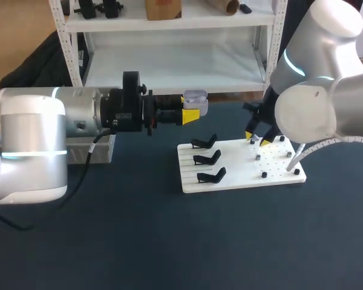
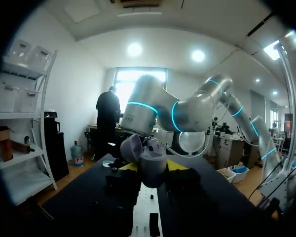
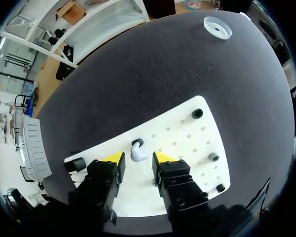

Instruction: Pick up each earbud case from the left stands, insert the matching earbuds, close the lid, and place the case in the box.

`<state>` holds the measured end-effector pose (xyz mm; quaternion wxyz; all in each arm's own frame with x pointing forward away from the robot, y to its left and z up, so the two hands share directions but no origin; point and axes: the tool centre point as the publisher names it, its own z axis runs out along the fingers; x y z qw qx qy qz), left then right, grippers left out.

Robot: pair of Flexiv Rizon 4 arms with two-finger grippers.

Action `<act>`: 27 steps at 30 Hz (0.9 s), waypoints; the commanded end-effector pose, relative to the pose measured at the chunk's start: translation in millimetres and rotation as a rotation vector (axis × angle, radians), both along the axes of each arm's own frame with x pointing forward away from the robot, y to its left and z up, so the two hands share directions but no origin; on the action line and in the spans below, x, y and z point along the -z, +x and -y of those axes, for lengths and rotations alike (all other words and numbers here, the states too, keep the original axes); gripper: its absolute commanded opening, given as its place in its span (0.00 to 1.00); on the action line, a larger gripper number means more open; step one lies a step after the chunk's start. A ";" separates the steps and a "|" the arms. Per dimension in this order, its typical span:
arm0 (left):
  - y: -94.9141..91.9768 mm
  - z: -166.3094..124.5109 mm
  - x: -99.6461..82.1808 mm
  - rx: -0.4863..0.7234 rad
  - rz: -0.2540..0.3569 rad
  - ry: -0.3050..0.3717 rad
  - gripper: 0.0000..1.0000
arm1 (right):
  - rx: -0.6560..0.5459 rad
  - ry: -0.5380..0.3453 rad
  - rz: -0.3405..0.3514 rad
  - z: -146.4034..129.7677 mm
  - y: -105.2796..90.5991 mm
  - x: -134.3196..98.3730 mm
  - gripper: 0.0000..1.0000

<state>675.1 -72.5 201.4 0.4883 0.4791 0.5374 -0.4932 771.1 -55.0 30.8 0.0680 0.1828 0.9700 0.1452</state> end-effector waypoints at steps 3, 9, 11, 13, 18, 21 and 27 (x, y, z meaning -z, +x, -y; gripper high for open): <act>0.4 0.1 0.0 -0.001 0.000 -0.001 0.00 | 0.002 -0.001 -0.005 1.4 2.1 0.9 0.29; 0.4 0.1 0.0 -0.001 0.000 -0.001 0.00 | -0.009 -0.001 -0.011 -0.8 1.4 2.5 0.26; 0.4 0.1 0.0 -0.001 0.000 -0.001 0.00 | -0.011 -0.002 -0.013 -1.3 1.3 3.5 0.26; 0.4 0.1 0.0 -0.001 0.000 -0.001 0.00 | -0.014 -0.003 -0.016 -1.3 1.4 4.2 0.25; 0.4 0.1 0.0 -0.001 0.000 -0.001 0.00 | -0.021 -0.006 -0.016 -1.7 2.2 4.7 0.24; 0.4 0.1 0.0 -0.001 0.000 -0.001 0.00 | -0.025 -0.009 -0.015 -1.8 3.5 5.1 0.24; 0.4 0.1 0.0 -0.001 0.000 -0.001 0.00 | -0.035 -0.017 -0.017 -1.7 4.2 5.1 0.27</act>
